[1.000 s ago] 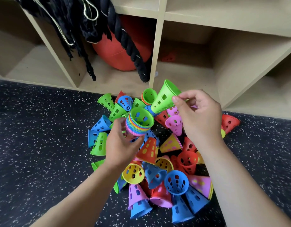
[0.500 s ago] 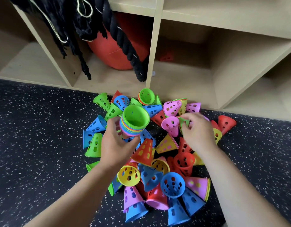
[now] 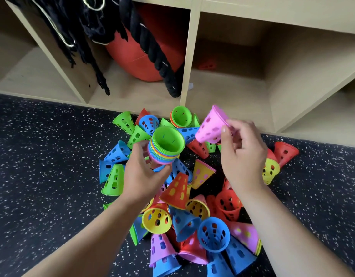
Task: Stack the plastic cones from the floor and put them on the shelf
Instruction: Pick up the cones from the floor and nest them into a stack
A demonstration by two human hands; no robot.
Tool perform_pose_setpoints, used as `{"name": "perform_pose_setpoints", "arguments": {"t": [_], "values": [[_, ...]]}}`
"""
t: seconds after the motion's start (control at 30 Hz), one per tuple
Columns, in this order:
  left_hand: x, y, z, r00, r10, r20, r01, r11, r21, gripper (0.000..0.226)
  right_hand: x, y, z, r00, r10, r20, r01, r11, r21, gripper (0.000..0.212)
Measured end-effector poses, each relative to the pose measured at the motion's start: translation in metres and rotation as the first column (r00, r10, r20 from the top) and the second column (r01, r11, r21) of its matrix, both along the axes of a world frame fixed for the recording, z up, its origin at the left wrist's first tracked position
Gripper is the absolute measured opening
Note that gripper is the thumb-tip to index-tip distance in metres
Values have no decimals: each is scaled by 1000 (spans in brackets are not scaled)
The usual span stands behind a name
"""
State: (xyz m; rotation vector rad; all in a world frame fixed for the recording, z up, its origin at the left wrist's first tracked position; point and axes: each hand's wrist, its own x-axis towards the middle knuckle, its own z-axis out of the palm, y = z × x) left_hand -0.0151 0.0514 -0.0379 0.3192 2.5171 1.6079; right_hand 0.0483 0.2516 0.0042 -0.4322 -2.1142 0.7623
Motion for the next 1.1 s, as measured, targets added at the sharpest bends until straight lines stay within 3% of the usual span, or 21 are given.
{"name": "perform_pose_setpoints", "arguments": {"t": [0.1,0.2,0.23,0.3,0.33,0.37,0.43,0.5,0.53,0.7,0.8,0.87,0.97,1.1], "values": [[2,4,1,1000,1,-1,-1,1000,1,59,-8,-20,27,987,120,-106,-117,993,31,12],[5,6,5,1000,9,-28,-9,1000,0,60,-7,-32,28,932,362,7,-362,932,33,22],[5,7,6,999,12,-33,-12,1000,2,60,-4,-30,23,928,372,21,-372,928,-4,23],[6,6,9,1000,15,-27,-14,1000,21,60,2,-19,10,971,240,14,-237,965,-116,19],[7,5,9,1000,15,-24,-14,1000,27,61,6,-10,1,986,145,80,-131,979,-155,18],[7,3,9,1000,12,-24,-11,1000,28,63,10,-1,-10,965,84,250,-43,986,-162,20],[7,0,9,999,-2,-36,3,1000,19,72,18,11,-35,734,123,668,-60,991,-117,33],[8,-2,9,998,-23,-53,24,1000,14,76,28,11,-57,510,235,827,-146,972,-187,42],[8,-2,10,998,-32,-62,33,999,17,77,31,9,-63,489,254,834,-143,967,-211,40],[9,0,9,995,-55,-86,55,998,8,76,33,9,-56,713,170,681,9,968,-251,10],[7,-1,3,994,-46,-97,45,999,-15,74,24,11,-26,896,79,438,91,931,-355,7],[6,-1,0,995,-32,-89,29,999,-32,74,17,9,5,966,58,250,67,882,-466,7],[6,-2,-1,995,-25,-100,17,996,-82,78,11,-2,49,991,129,32,-97,867,-489,10],[9,1,3,989,-56,-135,41,993,-112,80,5,-24,64,889,409,206,-346,895,-282,18]]}}
